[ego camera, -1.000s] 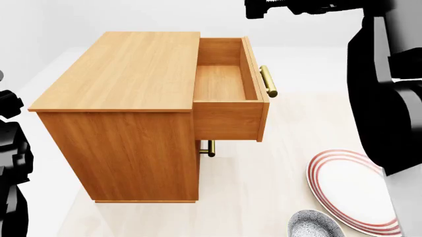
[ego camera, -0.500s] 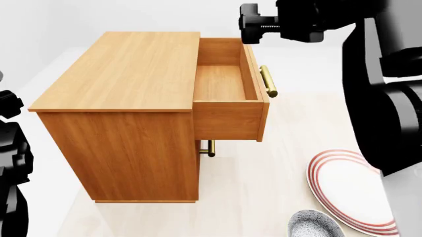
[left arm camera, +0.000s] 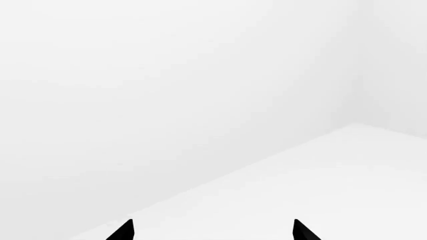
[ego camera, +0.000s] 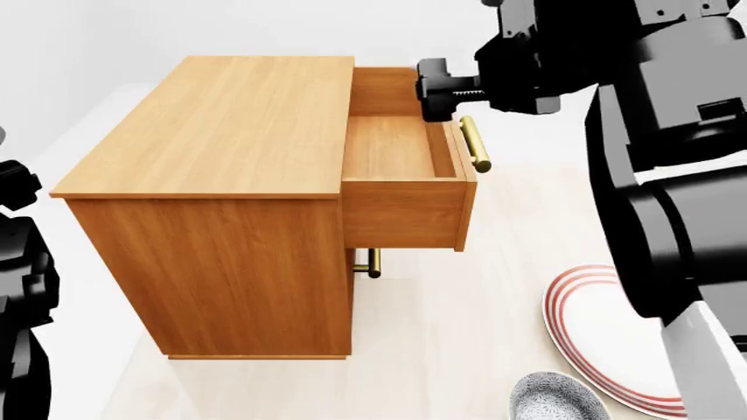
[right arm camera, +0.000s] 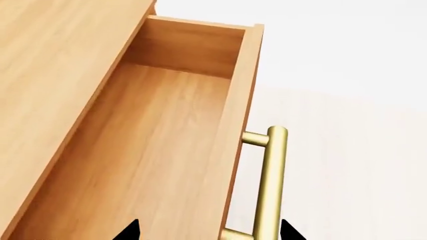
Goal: Open the top drawer of the cabinet and put the bowl in it.
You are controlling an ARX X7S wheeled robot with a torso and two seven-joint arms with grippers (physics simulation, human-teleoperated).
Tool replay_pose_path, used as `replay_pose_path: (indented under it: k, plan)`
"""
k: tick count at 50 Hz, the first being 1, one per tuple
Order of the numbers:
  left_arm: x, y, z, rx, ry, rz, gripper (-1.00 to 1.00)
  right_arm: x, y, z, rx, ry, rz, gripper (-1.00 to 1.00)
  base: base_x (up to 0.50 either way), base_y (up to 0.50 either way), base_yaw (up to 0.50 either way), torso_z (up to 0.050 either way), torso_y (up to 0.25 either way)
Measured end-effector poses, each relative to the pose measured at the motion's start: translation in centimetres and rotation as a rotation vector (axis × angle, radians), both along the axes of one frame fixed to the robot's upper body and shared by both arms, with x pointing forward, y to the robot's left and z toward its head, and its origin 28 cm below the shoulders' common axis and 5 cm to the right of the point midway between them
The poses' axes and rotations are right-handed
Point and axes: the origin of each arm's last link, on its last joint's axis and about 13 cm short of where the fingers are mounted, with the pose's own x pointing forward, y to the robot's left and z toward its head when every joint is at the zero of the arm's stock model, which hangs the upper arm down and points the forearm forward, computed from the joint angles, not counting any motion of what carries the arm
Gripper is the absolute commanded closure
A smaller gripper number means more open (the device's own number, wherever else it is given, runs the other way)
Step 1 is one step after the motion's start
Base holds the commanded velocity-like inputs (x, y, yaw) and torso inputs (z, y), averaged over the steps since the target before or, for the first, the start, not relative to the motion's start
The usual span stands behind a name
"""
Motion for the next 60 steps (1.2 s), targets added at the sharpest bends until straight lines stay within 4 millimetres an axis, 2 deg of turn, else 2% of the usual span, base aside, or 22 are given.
replay_pose_path:
  k: [35,60]
  plan:
    - [0.0,0.0,0.0,0.001,-0.002,0.002,-1.00,0.8,-0.2,-3.6,-0.015,0.071,-0.007,-1.00,0.00,0.00,0.00,0.000,0.000]
    - [0.0,-0.1,0.0,-0.002,-0.004,0.004,-1.00,1.1,-1.3,-4.2,-0.129,0.053,-0.064,-1.00,0.00,0.00,0.00,0.000,0.000]
